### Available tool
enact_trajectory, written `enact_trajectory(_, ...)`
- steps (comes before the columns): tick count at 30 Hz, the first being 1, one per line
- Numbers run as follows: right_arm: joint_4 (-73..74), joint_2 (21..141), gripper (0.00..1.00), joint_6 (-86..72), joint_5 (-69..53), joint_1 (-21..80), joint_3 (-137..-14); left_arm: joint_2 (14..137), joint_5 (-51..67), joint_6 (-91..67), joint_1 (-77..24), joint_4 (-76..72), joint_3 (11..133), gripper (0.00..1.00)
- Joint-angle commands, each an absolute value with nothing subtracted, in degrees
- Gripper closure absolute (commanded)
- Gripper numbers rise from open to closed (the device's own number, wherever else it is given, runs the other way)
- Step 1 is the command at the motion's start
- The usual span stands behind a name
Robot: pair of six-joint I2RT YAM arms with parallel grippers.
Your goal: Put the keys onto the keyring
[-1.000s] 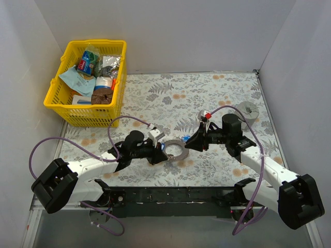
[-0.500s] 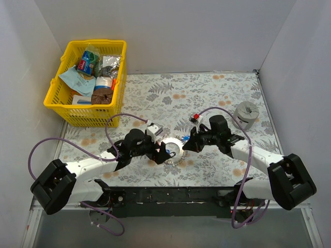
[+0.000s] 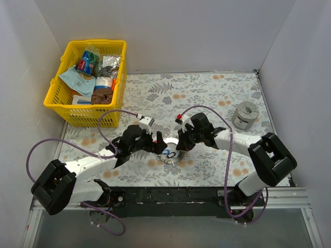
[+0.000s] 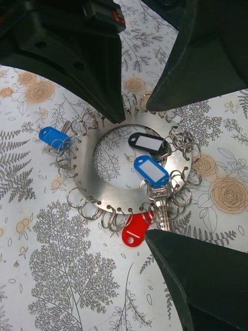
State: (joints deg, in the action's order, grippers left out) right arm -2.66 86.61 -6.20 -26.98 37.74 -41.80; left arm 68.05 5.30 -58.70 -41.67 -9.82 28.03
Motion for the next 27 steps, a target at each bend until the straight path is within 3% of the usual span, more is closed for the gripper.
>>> enact_trajectory(1,0.7,88.68,0.99,-5.1,-21.63,39.11,-44.74,69.69,11.05,-62.92,-36.41,-10.02,29.97,0.02)
enact_trajectory(5,2.55,90.52,0.99,-4.83,-19.43,41.13,-44.74,72.59,19.67,-65.74,-32.44,-11.86,29.88,0.02)
enact_trajectory(17,3.78,90.09,0.99,-7.64,-21.18,46.67,-44.47,85.95,29.7,-66.97,-31.38,-12.65,35.77,0.02)
enact_trajectory(27,-8.96,85.7,0.99,-16.78,-30.86,46.93,-41.66,89.48,35.51,-66.54,-31.38,-13.97,39.29,0.05)
